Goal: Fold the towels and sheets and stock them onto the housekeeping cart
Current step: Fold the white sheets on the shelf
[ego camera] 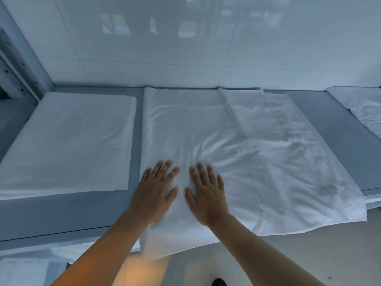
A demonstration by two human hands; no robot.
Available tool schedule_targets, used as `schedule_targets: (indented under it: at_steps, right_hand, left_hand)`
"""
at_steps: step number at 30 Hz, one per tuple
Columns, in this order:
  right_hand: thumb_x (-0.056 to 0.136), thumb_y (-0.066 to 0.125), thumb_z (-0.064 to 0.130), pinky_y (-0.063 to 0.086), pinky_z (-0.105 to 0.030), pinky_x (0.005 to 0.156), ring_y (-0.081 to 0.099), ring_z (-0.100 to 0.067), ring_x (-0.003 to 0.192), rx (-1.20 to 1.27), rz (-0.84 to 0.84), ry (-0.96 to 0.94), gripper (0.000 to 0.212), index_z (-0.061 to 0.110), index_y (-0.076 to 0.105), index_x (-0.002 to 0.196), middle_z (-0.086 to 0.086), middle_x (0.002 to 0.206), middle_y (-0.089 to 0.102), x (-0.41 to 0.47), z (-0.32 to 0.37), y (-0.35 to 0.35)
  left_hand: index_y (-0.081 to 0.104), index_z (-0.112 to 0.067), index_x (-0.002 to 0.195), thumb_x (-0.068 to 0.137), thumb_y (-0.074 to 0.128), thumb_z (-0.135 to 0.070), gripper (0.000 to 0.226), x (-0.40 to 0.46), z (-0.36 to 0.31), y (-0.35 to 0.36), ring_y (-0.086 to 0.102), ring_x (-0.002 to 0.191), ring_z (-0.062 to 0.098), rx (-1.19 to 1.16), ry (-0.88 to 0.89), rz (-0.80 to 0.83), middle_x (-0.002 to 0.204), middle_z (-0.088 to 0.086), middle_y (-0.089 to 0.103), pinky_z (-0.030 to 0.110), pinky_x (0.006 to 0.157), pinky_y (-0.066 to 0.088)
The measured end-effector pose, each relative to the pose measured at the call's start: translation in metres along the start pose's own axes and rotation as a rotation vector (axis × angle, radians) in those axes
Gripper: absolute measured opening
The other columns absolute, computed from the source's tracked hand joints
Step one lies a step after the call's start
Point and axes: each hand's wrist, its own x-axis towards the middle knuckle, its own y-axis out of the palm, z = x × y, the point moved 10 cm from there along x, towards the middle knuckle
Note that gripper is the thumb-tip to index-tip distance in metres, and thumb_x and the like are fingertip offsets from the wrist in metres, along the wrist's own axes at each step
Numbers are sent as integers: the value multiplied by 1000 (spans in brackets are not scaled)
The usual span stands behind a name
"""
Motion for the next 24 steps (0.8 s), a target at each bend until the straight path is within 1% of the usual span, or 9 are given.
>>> schedule_targets:
  at_steps: [1,3,4,6,9,13,16,19,24]
  right_hand:
    - [100,26,58,18,-51,124,10,-29,158,-7,-26,4,69,28,21,162,0,171,15,4,3,-5]
    - [98,35,53,33,-47,113,34,-32,145,-22,-89,-18,62,22,39,152,-4,158,37,20,9,-18]
    - [98,39,50,38,-46,108,41,-30,138,-24,-115,-38,57,20,44,146,-5,152,42,32,14,-25]
    - [99,44,45,42,-45,103,46,-29,129,-16,-131,-76,51,17,48,141,-6,144,46,63,24,-34]
    - [101,48,39,46,-46,98,49,-31,122,37,-103,-115,48,13,50,140,-9,139,48,114,46,-41]
    - [103,46,40,48,-47,93,49,-31,121,57,-16,-185,48,10,47,140,-12,136,47,171,91,-36]
    - [103,45,43,50,-48,91,47,-33,121,34,69,-204,47,9,47,135,-12,133,46,199,121,-22]
    - [103,44,46,50,-49,89,44,-33,121,11,88,-205,49,7,47,133,-12,132,45,222,143,-11]
    - [102,44,46,47,-44,87,41,-32,125,-55,115,-103,58,3,42,142,-12,137,38,253,154,0]
  left_hand:
    - [23,-36,162,104,29,-53,60,0,2,-2,13,158,21,-12,-7,-5,171,-4,17,46,126,19]
    - [28,-37,160,104,34,-49,58,-1,4,-4,16,158,23,-21,-52,-12,171,-2,20,46,126,20]
    - [29,-37,160,104,35,-48,57,-2,6,-5,16,157,25,-17,-94,-18,170,-1,20,46,125,20]
    - [31,-35,159,104,37,-45,56,-7,11,-8,16,157,29,-30,-216,-38,170,4,21,48,125,21]
    - [32,-29,158,104,40,-45,57,-19,22,-11,19,156,32,-59,-420,-59,169,9,20,50,123,26]
    - [27,-21,159,105,40,-48,62,-33,31,-15,24,153,33,-109,-607,-84,168,14,21,43,123,25]
    - [22,-19,160,105,40,-47,64,-41,29,-17,29,151,31,-121,-685,-96,165,12,28,41,121,28]
    - [24,-17,159,105,43,-45,65,-48,27,-22,38,145,29,-111,-727,-130,160,10,37,40,115,35]
    - [16,-15,161,105,43,-47,70,-65,21,-20,43,137,28,-114,-825,-131,155,7,40,42,107,44]
